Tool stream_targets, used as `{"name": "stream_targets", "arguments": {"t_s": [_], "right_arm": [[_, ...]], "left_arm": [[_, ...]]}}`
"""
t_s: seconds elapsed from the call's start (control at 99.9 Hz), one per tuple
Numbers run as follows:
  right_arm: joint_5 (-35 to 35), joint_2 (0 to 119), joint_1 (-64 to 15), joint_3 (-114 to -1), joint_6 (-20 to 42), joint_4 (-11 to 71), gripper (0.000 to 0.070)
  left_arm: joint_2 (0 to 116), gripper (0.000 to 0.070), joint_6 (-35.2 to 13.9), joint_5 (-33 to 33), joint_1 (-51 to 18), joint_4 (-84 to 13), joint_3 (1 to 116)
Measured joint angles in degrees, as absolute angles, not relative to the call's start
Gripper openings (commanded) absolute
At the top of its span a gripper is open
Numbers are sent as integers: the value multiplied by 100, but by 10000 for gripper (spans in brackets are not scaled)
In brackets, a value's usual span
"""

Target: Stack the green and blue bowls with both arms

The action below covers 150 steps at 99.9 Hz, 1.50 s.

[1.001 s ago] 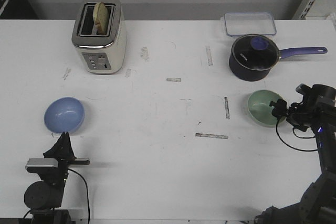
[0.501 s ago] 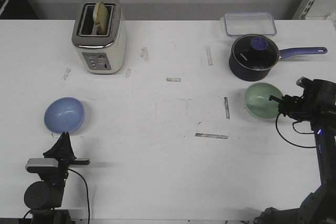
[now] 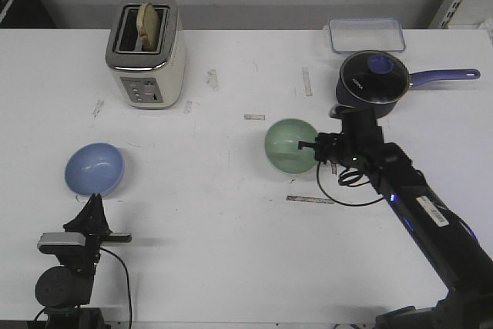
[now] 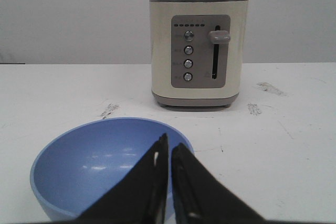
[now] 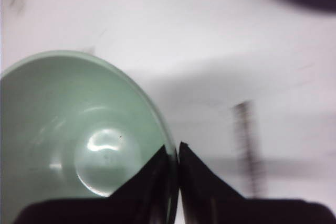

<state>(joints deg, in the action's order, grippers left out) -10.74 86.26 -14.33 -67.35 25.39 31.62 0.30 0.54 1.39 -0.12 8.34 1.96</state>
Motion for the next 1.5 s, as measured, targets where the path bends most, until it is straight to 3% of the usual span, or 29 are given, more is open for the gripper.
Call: {"name": "stream_targets", "arguments": {"t_s": [0.25, 0.451, 0.501, 0.621, 0.691, 0.771, 0.901, 1.001, 1.151, 1.231, 1.362, 1.502], "right_arm": [[-725, 9087, -2425, -6735, 2995, 3020, 7], [-611, 9338, -2781, -6735, 3092, 2891, 23], [-609, 9376, -2821, -6735, 3094, 2875, 75], [-607, 9389, -2886, -6735, 3096, 2729, 306], [-602, 9389, -2886, -6735, 3098, 2689, 357], [-587, 9358, -2877, -6735, 3098, 2689, 367], [-408, 9013, -2794, -6735, 3002, 2762, 365], [-189, 8573, -2709, -6735, 2558, 2755, 328], [257, 8031, -2429, -6705, 1393, 2694, 108], [322, 7710, -2241, -6477, 886, 2456, 24], [318, 7124, -1861, -5839, 329, 1986, 15], [176, 6628, -1313, -5190, 126, 1929, 15]], "left_arm": [[30, 1, 54, 141, -12, 834, 196], [30, 1, 54, 139, -12, 834, 196], [30, 1, 54, 139, -12, 836, 196], [30, 1, 54, 141, -12, 834, 196], [30, 1, 54, 139, -12, 834, 196], [30, 1, 54, 141, -12, 834, 196], [30, 1, 54, 139, -12, 834, 196], [30, 1, 54, 139, -12, 834, 196], [30, 1, 54, 141, -12, 834, 196], [30, 1, 54, 139, -12, 834, 196], [30, 1, 54, 139, -12, 834, 196], [30, 1, 54, 141, -12, 834, 196]]}}
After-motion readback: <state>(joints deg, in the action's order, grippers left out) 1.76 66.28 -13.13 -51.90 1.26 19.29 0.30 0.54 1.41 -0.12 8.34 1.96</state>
